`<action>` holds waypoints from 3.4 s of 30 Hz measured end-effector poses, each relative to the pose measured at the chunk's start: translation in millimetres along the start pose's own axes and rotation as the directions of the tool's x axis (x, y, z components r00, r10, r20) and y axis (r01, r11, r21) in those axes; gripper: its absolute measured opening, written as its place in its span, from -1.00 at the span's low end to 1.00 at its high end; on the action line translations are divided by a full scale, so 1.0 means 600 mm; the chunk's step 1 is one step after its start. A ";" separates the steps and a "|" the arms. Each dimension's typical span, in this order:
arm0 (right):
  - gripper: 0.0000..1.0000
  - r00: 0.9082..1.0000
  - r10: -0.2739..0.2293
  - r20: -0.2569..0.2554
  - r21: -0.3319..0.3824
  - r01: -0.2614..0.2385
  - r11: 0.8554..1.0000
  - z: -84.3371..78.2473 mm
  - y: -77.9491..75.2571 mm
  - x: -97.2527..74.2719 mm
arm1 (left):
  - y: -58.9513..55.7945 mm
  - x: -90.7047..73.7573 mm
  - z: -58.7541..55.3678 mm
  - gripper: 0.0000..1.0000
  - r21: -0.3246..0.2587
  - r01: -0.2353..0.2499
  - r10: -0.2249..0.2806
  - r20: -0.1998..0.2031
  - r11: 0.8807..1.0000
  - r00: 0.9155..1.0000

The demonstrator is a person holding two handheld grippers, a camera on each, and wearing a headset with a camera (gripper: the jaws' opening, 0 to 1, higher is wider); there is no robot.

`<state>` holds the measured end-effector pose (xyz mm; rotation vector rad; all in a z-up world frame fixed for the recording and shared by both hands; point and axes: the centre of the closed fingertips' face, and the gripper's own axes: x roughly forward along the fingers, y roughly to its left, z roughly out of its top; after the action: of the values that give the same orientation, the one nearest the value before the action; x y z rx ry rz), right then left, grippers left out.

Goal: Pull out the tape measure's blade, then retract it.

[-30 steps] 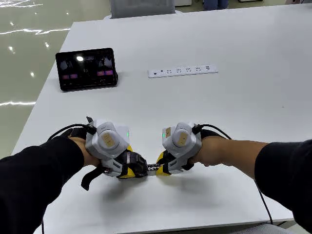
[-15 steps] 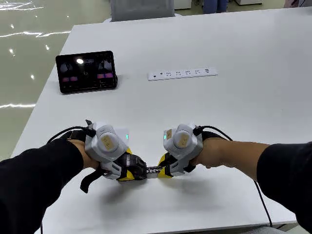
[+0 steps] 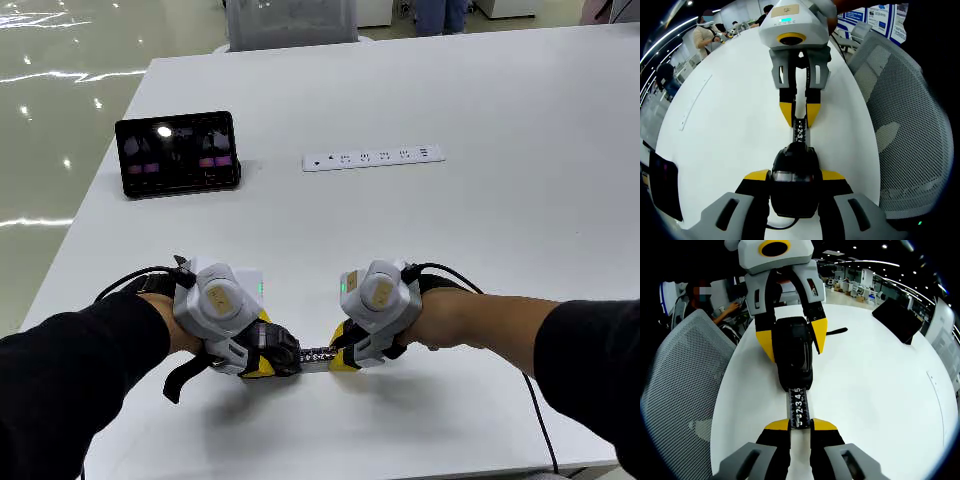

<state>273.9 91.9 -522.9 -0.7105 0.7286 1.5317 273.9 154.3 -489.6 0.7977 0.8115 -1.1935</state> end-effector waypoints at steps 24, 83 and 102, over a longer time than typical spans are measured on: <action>-0.79 1.000 0.000 -0.020 0.003 0.000 1.000 -0.024 -0.001 -0.017 | -0.003 0.001 0.003 -0.37 0.006 -0.002 0.002 -0.003 1.000 1.000; -0.79 0.999 -0.008 -0.045 0.017 0.008 1.000 -0.077 -0.006 -0.060 | -0.001 0.003 0.007 -0.37 0.001 -0.005 0.005 0.001 1.000 1.000; -0.79 0.999 -0.011 -0.053 0.023 0.012 1.000 -0.096 -0.010 -0.074 | -0.003 0.003 0.007 -0.38 -0.002 -0.011 0.011 0.007 1.000 1.000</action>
<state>284.6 19.6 -523.8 -0.7389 0.7793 1.4963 273.1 149.6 -489.1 0.7951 0.8012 -1.1847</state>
